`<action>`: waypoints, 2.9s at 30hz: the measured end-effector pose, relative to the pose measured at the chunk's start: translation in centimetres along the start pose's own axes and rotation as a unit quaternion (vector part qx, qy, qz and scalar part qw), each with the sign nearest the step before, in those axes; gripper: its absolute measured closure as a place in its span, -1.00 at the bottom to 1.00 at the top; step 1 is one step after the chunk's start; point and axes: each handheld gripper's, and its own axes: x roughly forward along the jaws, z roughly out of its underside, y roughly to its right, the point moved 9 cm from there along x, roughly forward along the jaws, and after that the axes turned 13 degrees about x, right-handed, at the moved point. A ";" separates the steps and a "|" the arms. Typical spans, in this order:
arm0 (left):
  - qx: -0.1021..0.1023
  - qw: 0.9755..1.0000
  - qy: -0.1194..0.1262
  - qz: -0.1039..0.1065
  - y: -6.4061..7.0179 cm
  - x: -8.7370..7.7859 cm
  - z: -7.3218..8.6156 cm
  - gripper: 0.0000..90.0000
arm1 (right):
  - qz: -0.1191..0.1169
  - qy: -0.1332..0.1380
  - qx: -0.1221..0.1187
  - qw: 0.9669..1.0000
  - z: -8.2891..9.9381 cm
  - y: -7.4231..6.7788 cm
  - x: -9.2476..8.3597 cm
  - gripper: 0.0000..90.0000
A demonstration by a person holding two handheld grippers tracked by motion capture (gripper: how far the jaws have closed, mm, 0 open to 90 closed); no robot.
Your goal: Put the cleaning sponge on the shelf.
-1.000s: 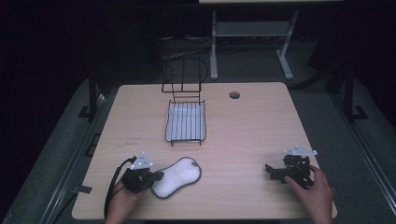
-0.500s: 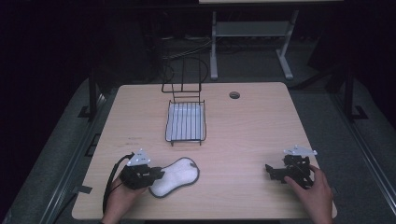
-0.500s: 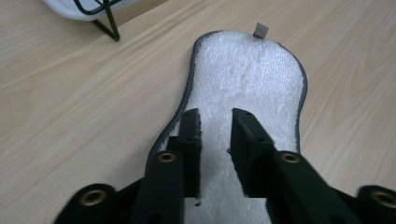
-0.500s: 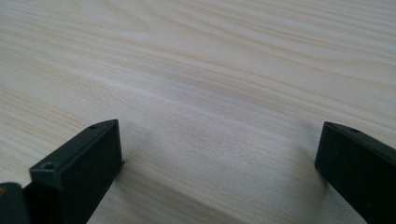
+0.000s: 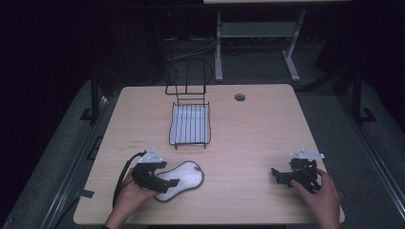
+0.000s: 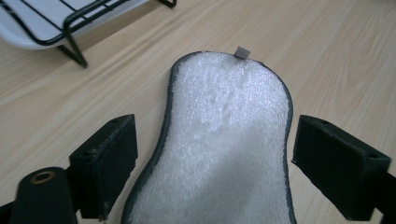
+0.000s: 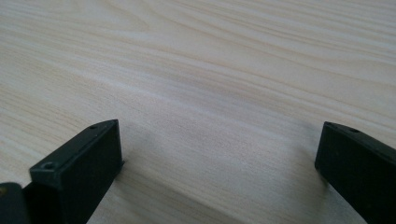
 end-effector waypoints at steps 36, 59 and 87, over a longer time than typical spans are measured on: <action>0.048 0.998 -0.043 0.010 0.4 2.8 1.1 -0.72 | 0.000 0.000 0.000 1.000 0.0 0.0 0.0 -1.00; 0.053 0.997 -0.042 0.022 0.7 1.4 0.3 -0.19 | 0.000 0.000 0.000 1.000 0.0 0.0 0.0 -1.00; 0.037 0.998 0.025 0.040 0.8 -1.4 -1.8 0.61 | 0.000 0.000 0.000 1.000 0.0 0.0 0.0 -1.00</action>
